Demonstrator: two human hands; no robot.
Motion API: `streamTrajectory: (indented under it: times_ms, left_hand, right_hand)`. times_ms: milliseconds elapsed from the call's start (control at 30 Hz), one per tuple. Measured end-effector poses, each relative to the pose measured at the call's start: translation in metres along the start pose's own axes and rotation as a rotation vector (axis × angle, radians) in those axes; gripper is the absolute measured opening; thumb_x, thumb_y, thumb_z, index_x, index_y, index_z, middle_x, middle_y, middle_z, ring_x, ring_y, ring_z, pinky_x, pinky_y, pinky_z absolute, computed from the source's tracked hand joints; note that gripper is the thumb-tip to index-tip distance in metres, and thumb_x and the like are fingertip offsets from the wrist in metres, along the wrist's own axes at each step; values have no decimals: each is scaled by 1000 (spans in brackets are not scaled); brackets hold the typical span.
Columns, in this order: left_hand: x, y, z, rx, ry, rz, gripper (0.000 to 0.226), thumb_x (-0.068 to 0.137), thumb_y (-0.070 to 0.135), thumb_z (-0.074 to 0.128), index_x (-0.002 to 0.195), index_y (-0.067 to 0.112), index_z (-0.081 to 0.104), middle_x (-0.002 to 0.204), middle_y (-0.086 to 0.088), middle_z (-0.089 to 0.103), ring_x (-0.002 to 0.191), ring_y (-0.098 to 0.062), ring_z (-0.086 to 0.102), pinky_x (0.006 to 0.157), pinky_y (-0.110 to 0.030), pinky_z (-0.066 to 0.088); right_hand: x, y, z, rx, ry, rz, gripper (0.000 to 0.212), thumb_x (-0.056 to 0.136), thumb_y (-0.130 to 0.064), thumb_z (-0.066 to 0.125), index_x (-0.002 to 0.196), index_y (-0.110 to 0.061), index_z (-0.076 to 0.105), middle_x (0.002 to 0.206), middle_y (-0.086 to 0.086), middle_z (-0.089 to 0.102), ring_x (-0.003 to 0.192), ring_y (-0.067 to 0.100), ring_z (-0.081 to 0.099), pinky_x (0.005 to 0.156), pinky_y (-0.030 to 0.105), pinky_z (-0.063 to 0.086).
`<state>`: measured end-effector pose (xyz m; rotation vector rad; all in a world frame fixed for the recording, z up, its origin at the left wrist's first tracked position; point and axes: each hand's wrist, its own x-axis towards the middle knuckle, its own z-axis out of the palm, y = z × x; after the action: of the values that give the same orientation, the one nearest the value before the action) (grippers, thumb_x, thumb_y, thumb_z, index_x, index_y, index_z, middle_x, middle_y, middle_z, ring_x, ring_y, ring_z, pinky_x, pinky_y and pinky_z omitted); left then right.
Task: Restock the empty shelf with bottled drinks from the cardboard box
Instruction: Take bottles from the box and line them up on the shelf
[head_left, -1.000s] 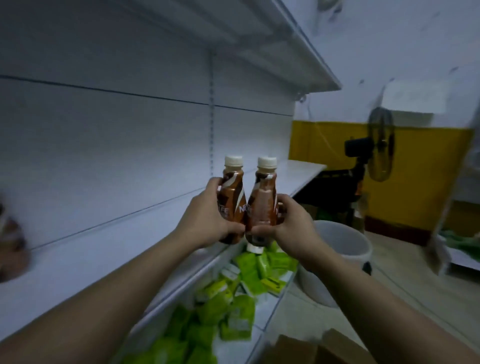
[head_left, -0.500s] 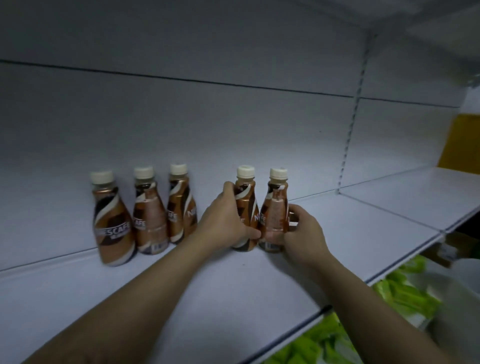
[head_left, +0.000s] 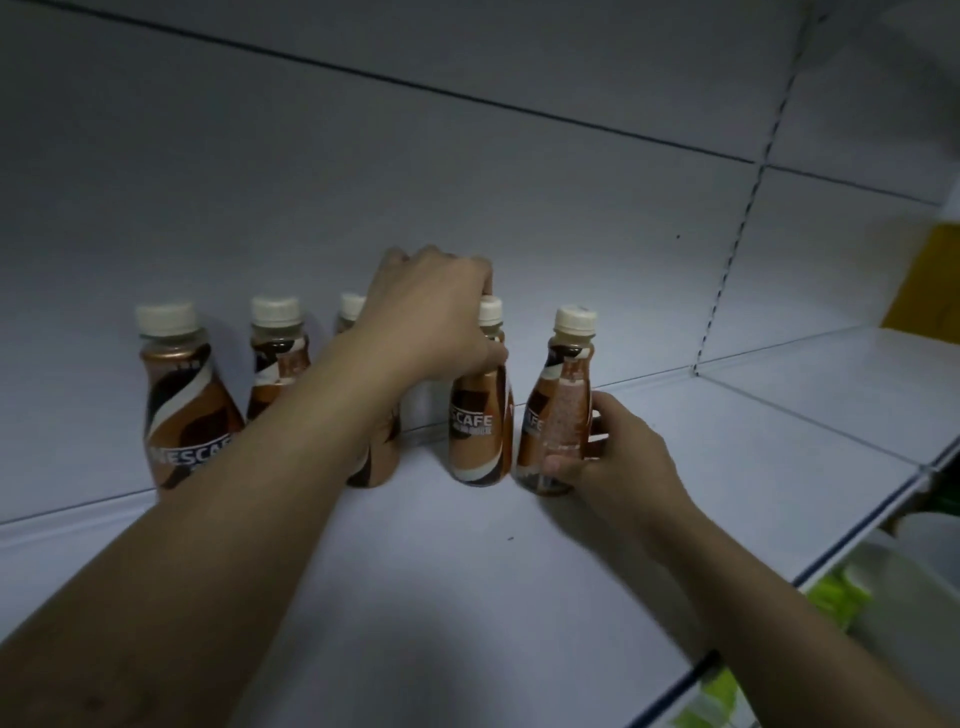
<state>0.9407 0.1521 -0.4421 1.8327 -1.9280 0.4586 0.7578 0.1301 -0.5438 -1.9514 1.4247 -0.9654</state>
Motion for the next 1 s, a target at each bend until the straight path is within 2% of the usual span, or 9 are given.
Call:
streamTrajectory:
  times_ms: [133, 300, 467, 567, 700, 767, 833, 900, 1000]
  left_hand:
    - [5, -10, -1, 188, 39, -61, 43, 74, 55, 69, 102, 23, 62, 95, -5, 62, 99, -27, 50, 94, -44, 32]
    - [12, -25, 5, 373, 87, -79, 41, 74, 54, 68, 100, 22, 65, 100, -10, 63, 110, -31, 45, 93, -45, 30]
    - [15, -31, 7, 362, 80, -65, 36, 76, 42, 69, 104, 21, 63, 109, -11, 60, 116, -34, 41, 95, -47, 29]
    - [14, -31, 9, 341, 63, -59, 38, 78, 41, 68, 109, 20, 62, 114, -11, 59, 118, -34, 40, 96, -47, 29]
    - [10, -28, 6, 306, 41, -63, 42, 81, 38, 66, 117, 19, 59, 118, -11, 57, 117, -32, 41, 92, -45, 32]
    - [2, -21, 1, 309, 14, -79, 45, 81, 38, 63, 120, 16, 56, 122, -13, 54, 117, -32, 42, 91, -44, 33]
    - [-4, -13, -2, 297, 37, -78, 51, 80, 37, 65, 124, 13, 52, 126, -15, 50, 118, -33, 40, 91, -44, 33]
    - [-11, 0, -8, 266, 97, -45, 56, 79, 37, 66, 128, 14, 50, 131, -15, 46, 121, -32, 37, 92, -45, 32]
    - [-20, 35, -19, 189, 124, 40, 60, 81, 46, 64, 132, 19, 49, 138, -12, 44, 126, -31, 35, 96, -44, 30]
  right_hand:
    - [25, -21, 16, -47, -22, -10, 48, 78, -24, 79, 121, -22, 58, 107, -5, 66, 96, 14, 62, 80, 24, 48]
    - [47, -28, 52, 37, -15, 5, 50, 80, -11, 75, 125, -17, 53, 118, 0, 66, 104, 19, 64, 94, 37, 54]
    - [41, -25, 60, 40, -7, -14, 48, 88, -13, 68, 131, -19, 48, 122, 0, 65, 107, 15, 63, 85, 19, 48]
    - [35, -26, 63, 19, -7, -7, 48, 91, -15, 65, 135, -21, 47, 124, -2, 66, 110, 14, 64, 87, 19, 45]
    - [31, -36, 59, -150, -43, -19, 54, 93, -25, 62, 141, -20, 38, 130, 4, 62, 118, 22, 58, 89, 24, 40]
    - [27, -46, 50, -276, -108, 30, 74, 92, -34, 62, 150, -12, 23, 142, 9, 51, 128, 28, 50, 95, 30, 39]
    - [20, -54, 34, -359, -96, 35, 92, 90, -43, 63, 154, -11, 7, 151, 12, 38, 135, 29, 41, 105, 36, 37]
    - [7, -57, 10, -433, -42, -44, 89, 92, -46, 59, 155, -17, 4, 154, 10, 32, 138, 27, 37, 108, 39, 35]
    - [-20, -50, -38, -567, 30, -119, 80, 93, -48, 55, 155, -22, 13, 156, 6, 30, 140, 26, 34, 112, 40, 33]
